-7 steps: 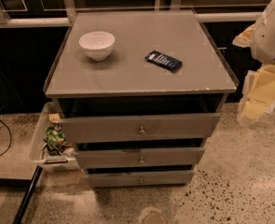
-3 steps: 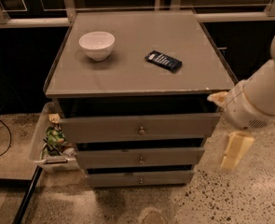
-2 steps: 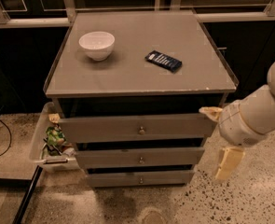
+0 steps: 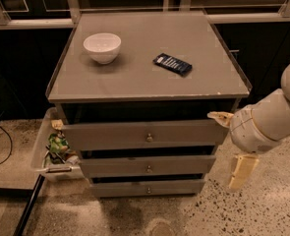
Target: Open middle drawer
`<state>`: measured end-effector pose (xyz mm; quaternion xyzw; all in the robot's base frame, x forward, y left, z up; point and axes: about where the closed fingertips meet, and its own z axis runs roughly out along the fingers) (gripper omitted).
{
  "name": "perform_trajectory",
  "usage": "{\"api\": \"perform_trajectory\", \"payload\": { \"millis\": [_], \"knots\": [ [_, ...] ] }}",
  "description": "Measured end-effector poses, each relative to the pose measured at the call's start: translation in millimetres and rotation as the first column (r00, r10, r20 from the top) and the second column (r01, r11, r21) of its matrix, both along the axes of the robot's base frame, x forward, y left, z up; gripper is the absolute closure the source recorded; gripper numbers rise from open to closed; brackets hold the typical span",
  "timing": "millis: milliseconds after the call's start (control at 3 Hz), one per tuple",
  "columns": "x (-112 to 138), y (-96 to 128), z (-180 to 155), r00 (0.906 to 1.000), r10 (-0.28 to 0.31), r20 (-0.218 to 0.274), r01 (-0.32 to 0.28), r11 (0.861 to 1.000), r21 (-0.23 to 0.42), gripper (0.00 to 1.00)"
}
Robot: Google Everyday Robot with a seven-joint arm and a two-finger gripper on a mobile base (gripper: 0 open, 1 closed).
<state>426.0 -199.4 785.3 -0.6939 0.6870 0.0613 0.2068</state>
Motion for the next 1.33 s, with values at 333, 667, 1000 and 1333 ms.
{"api": "perform_trajectory", "payload": {
  "millis": [333,667,1000,1333],
  "knots": [
    [-3,9,-34,0.9997,0.004,-0.024,-0.002,0.998,0.063,0.00],
    [-2,21,-103,0.9983,0.024,-0.054,-0.016,0.990,0.142,0.00],
    [2,32,-163,0.9981,0.052,-0.034,-0.043,0.976,0.211,0.00],
    [11,40,-220,0.9956,0.093,0.002,-0.091,0.966,0.243,0.00]
  ]
}}
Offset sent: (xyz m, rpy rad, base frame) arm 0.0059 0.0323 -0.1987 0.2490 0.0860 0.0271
